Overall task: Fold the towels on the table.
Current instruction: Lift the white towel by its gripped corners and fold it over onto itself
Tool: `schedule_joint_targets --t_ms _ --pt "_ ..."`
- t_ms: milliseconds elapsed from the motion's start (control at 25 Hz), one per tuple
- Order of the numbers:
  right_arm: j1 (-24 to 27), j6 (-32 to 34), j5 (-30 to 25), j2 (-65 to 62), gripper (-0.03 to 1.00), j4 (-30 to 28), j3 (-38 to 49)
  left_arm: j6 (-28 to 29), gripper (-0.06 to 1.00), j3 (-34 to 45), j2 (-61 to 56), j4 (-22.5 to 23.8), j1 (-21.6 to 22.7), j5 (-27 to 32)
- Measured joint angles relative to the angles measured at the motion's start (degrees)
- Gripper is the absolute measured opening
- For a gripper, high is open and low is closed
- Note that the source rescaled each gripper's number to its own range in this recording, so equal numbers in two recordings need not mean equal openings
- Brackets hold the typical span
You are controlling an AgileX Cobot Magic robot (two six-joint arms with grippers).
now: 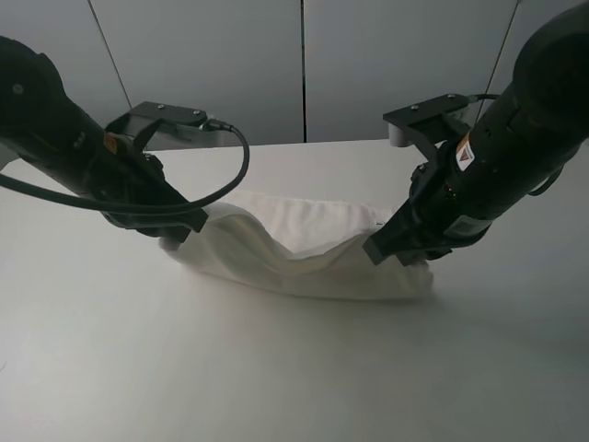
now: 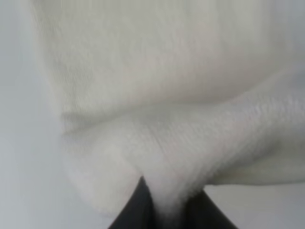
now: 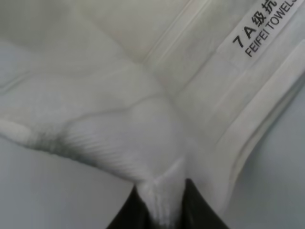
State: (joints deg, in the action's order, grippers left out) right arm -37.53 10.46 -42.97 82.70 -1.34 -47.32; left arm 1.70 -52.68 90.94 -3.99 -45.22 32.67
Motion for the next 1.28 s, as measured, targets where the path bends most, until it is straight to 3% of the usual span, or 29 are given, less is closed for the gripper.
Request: schedule_joint_targets --t_ms 200,360,960,1280 --pt "0.0 7.9 0.97 0.0 0.01 -7.39 0.0 1.33 0.08 0.0 0.0 1.6 0.0 -2.03" --pt "0.0 12.35 1.73 0.0 0.01 -12.54 0.0 5.17 0.08 0.0 0.0 5.68 0.0 -2.3" --pt "-0.11 22.8 6.43 0.0 0.01 -21.32 0.0 16.74 0.08 0.0 0.0 17.3 0.6 -4.87" --pt "-0.11 25.08 10.47 5.07 0.01 -22.11 -0.32 18.7 0.19 0.0 0.0 19.26 4.14 -7.32"
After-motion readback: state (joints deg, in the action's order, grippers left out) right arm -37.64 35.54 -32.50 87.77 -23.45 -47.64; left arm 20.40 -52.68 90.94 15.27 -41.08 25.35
